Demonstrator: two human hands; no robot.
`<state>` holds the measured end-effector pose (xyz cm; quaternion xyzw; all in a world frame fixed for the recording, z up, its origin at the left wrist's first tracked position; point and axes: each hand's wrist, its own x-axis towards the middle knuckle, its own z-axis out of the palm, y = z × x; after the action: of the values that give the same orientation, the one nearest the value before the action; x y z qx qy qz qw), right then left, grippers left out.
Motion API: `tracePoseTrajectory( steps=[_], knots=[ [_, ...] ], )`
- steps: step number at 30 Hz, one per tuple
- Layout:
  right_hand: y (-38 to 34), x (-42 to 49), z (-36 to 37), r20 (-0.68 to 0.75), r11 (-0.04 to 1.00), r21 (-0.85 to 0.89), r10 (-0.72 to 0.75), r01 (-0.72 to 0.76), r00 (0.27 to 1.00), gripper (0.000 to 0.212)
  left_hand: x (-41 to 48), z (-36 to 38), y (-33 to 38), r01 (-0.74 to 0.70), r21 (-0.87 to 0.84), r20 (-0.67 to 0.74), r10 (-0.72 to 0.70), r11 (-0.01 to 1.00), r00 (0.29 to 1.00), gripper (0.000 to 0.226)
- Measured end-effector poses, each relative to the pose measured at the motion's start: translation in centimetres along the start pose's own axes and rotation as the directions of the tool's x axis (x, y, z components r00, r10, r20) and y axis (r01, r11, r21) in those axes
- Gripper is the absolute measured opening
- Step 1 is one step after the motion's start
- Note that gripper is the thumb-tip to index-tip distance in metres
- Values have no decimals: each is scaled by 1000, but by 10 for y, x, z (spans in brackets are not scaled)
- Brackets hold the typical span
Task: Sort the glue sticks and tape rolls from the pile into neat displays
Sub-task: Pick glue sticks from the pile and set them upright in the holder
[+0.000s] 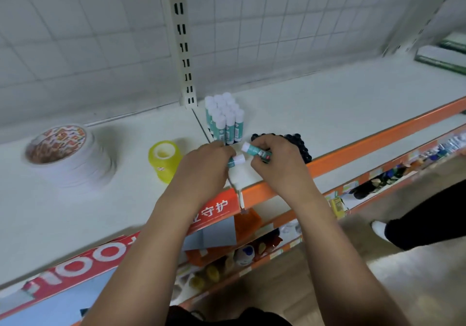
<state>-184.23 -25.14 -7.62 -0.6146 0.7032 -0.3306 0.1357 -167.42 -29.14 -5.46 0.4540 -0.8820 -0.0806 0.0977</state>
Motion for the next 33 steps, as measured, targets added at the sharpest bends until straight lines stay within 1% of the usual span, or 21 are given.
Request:
tracePoseTrajectory(
  steps=[5, 8, 10, 12, 14, 16, 17, 19, 20, 23, 25, 29, 31, 33],
  knots=[
    [5, 3, 4, -13, 999, 21, 27, -27, 1000, 20, 10, 12, -4, -38, -34, 16, 39, 999, 999, 40],
    [6, 2, 3, -24, 999, 29, 44, -43, 999, 19, 13, 15, -4, -51, -44, 45, 53, 998, 998, 37],
    [7, 3, 3, -39, 999, 20, 46, -45, 998, 20, 16, 15, -4, -60, -52, 42, 63, 997, 997, 32],
    [8, 3, 2, -39, 999, 15, 51, -51, 998, 22, 17, 14, -2, -70, -65, 17, 71, 995, 997, 27],
    [9, 5, 0, -20, 999, 23, 44, -44, 999, 23, 21, 9, 1, -67, -109, -27, 65, 992, 998, 29],
    [9, 8, -4, 3, 999, 42, 21, -21, 1000, 21, 29, 4, 7, -61, -160, -72, 50, 985, 996, 29],
    [9, 11, -7, 13, 999, 54, 4, -5, 1000, 20, 34, 2, 11, -56, -170, -88, 42, 984, 995, 26],
    [10, 17, -13, 38, 997, 76, -20, 17, 999, 18, 44, 0, 19, -34, -154, -92, 20, 988, 996, 18],
    [11, 21, -18, 55, 996, 87, -24, 19, 998, 19, 47, 1, 23, -14, -145, -89, 1, 989, 996, 18],
    [19, 34, -32, 96, 988, 154, -2, -13, 995, 31, 55, 3, 32, 62, -127, -84, -73, 990, 994, 22],
    [27, 42, -41, 93, 974, 226, 12, -32, 996, 38, 59, 6, 38, 105, -139, -85, -118, 985, 989, 20],
    [35, 55, -49, 74, 923, 381, 26, -52, 997, 42, 69, 10, 48, 170, -154, -104, -187, 973, 977, 18],
    [38, 61, -49, 57, 901, 430, 27, -49, 998, 39, 73, 15, 53, 185, -150, -85, -199, 971, 976, 20],
    [44, 68, -49, 51, 922, 386, 7, -26, 999, 30, 75, 21, 58, 187, -138, -84, -200, 973, 976, 21]
  ],
)
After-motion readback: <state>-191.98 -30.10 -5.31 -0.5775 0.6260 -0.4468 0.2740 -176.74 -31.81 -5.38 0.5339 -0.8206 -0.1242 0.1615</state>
